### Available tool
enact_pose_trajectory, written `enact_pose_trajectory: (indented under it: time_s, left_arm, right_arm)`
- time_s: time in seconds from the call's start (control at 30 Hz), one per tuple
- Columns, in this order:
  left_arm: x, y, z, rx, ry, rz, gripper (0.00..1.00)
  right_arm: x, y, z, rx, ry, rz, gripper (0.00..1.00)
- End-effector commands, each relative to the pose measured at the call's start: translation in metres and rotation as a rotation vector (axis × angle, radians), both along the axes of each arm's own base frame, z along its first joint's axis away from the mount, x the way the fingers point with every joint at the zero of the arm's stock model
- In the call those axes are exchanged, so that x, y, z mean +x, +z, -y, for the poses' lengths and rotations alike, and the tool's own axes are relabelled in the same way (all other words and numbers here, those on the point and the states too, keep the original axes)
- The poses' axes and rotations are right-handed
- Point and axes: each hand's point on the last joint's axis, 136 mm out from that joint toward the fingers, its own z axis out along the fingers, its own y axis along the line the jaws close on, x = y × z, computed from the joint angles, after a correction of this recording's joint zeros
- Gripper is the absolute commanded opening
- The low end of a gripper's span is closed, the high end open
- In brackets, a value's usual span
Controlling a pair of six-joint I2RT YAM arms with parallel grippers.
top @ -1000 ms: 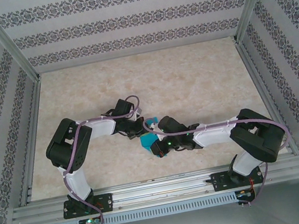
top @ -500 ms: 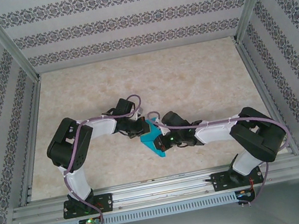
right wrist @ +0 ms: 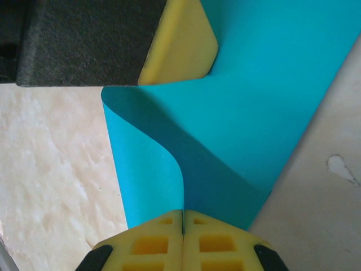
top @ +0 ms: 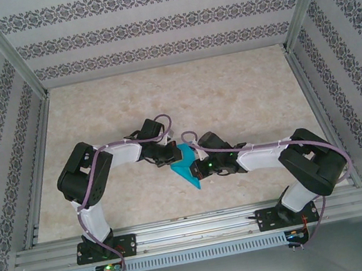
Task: Fold a paper plane with a square sheet of paper (fold left side to right side)
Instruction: Third fold the triangle at the center of the table.
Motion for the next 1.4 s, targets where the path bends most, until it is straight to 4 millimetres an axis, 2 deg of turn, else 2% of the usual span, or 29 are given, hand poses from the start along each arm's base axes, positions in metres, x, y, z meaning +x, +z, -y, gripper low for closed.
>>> enact_pose_trajectory:
  time_s: [0.0, 0.47, 0.8, 1.37]
  left_arm:
    - [-0.0141, -0.0254, -0.0095, 0.091, -0.008, -0.055, 0.03]
    - [-0.0147, -0.0262, -0.0097, 0.088, -0.005, -0.057, 0.03]
    - [-0.0144, -0.0274, -0.0102, 0.090, 0.000, -0.059, 0.03]
    - [-0.0142, -0.0269, -0.0095, 0.087, 0.000, -0.060, 0.04]
  right_arm:
    - [0.0095, 0.0020, -0.0007, -0.012, -0.012, 0.017, 0.00]
    - [0.0122, -0.0024, -0.0009, -0.024, -0.017, 0.007, 0.00]
    - [0.0134, 0.0034, 0.0062, -0.046, -0.024, 0.032, 0.00]
    - [0.0165, 0.0016, 0.0033, -0.053, -0.015, 0.026, 0.00]
